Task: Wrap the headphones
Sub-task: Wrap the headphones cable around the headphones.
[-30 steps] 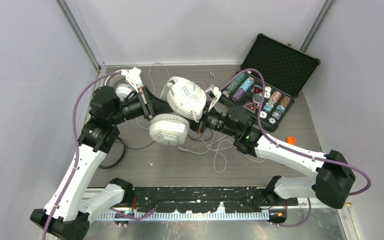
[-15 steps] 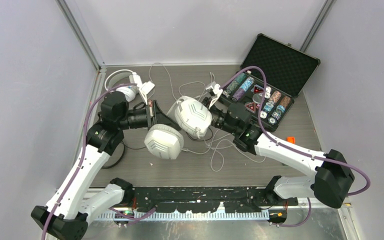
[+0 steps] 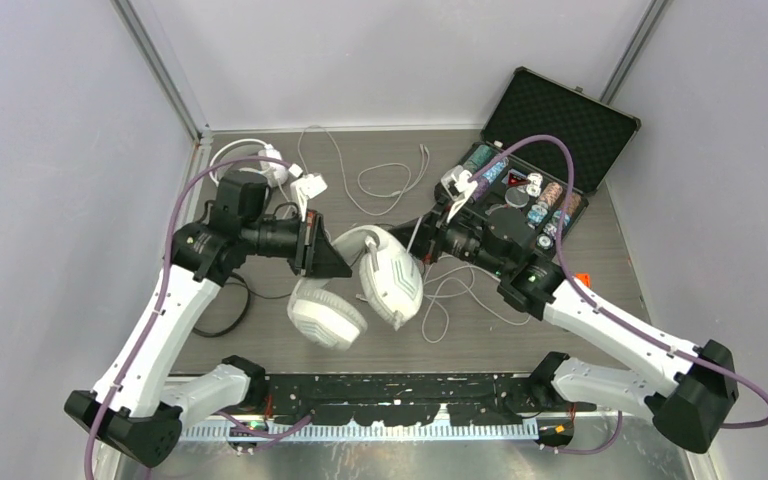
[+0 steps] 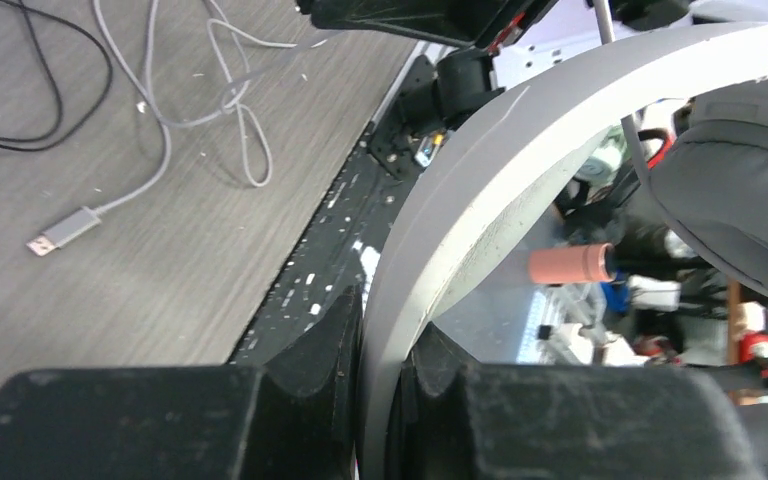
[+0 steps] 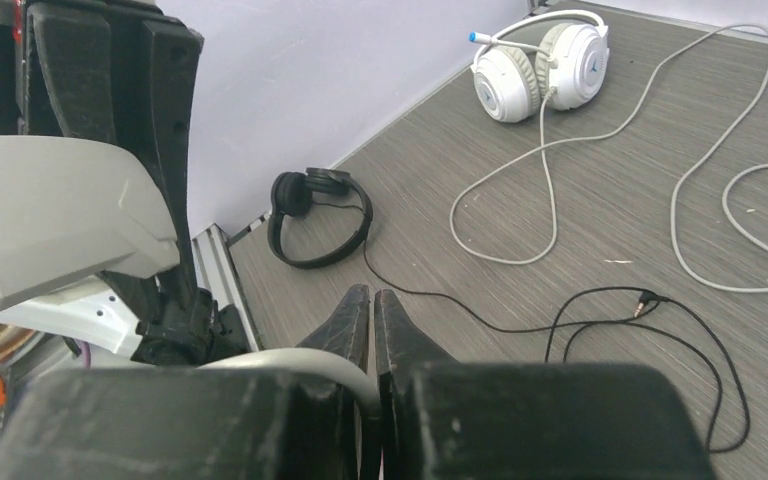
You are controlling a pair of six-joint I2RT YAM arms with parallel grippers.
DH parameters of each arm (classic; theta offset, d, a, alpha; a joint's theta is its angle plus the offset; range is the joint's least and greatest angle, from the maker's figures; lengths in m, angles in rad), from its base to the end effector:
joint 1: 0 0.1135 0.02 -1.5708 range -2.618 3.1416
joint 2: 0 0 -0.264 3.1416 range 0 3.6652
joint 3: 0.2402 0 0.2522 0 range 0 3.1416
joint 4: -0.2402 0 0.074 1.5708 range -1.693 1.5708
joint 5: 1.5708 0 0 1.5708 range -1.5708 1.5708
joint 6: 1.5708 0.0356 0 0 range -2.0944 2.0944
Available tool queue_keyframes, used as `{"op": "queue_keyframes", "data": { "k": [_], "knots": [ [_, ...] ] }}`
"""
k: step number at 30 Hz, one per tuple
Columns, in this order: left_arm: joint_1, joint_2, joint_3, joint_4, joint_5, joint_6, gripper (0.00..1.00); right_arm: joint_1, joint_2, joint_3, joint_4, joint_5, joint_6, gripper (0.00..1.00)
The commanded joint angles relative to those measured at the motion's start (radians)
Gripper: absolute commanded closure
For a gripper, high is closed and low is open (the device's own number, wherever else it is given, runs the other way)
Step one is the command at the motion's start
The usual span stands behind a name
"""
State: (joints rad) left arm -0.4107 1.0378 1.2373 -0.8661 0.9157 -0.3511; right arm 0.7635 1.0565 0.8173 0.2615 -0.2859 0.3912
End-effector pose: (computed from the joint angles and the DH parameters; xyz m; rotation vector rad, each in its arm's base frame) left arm 0.1623 -0.1015 0.3891 0.6016 2.2195 -1.4268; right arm 0.1740 0.1804 0.3460 -0.5427 1.5728 1.1172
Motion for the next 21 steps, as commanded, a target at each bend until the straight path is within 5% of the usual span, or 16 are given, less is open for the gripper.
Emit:
{"op": "queue_keyframes", "data": {
  "k": [1, 8, 14, 21],
  "knots": [
    [-0.014, -0.007, 0.079, -0.117, 0.019, 0.243, 1.0, -0.01, -0.063, -0.01, -0.077, 0.06, -0.042, 0.87],
    [-0.031, 0.052, 0.135, -0.207, -0.191, 0.343, 1.0, -0.009, -0.079, 0.017, -0.163, 0.06, -0.052, 0.99],
    [-0.048, 0.019, 0.122, -0.175, -0.425, 0.415, 1.0, -0.01, -0.06, 0.146, -0.466, 0.088, -0.065, 0.98],
    [-0.102, 0.008, 0.074, -0.142, -0.531, 0.559, 1.0, -0.01, 0.027, 0.289, -0.735, 0.02, -0.038, 0.98]
  ]
}}
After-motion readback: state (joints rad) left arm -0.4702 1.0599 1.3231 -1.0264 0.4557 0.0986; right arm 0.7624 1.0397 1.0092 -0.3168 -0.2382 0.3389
